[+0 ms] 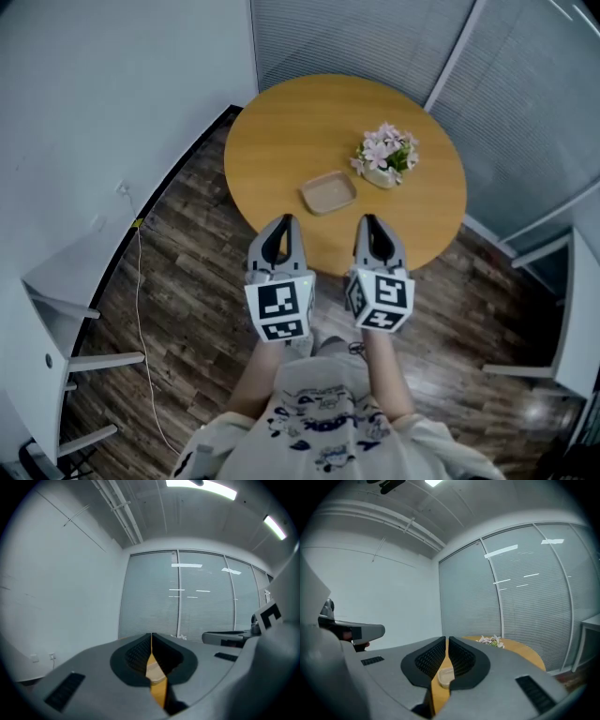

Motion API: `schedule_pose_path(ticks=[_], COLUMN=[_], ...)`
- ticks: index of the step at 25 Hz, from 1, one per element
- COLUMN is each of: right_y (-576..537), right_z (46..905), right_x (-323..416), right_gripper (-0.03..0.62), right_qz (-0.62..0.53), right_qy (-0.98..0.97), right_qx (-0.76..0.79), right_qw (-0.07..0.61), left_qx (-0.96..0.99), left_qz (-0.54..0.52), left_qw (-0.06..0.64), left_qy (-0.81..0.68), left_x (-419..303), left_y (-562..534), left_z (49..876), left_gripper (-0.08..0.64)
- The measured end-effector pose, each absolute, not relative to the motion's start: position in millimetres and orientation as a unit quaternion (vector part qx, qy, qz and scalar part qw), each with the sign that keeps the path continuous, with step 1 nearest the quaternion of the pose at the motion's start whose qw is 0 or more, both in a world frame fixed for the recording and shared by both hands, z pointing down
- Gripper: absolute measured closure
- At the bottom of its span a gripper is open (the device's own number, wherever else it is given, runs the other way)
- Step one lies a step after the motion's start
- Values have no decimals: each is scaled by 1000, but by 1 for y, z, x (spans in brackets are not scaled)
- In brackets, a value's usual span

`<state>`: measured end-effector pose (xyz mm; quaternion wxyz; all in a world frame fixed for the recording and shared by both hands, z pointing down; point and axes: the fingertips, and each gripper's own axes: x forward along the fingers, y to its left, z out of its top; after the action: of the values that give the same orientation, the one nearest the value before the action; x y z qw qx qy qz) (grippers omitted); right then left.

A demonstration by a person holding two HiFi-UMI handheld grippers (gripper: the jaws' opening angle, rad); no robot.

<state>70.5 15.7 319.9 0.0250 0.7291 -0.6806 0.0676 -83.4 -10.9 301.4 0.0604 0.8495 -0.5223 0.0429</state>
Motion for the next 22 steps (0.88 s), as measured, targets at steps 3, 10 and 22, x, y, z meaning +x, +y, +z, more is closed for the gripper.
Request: schedule_pose_path(ticks=[3,10,22], right_y=[3,-25,-102], right_z=[329,350,397], right_x=[73,87,130], right_gripper=[571,571,570], right_qz=[75,94,130], right_qy=[-678,-671,-674], right_qx=[731,734,724], right_qw=[30,44,76], left_qx=[848,843,825], left_qz=[48,63,100], left_qw=[69,84,122], left_qy=[-523,-528,-543], left_x=[-84,-78,-46], left_y=[-24,-54,-129], left_z=[310,329,375], left_gripper=[552,552,552])
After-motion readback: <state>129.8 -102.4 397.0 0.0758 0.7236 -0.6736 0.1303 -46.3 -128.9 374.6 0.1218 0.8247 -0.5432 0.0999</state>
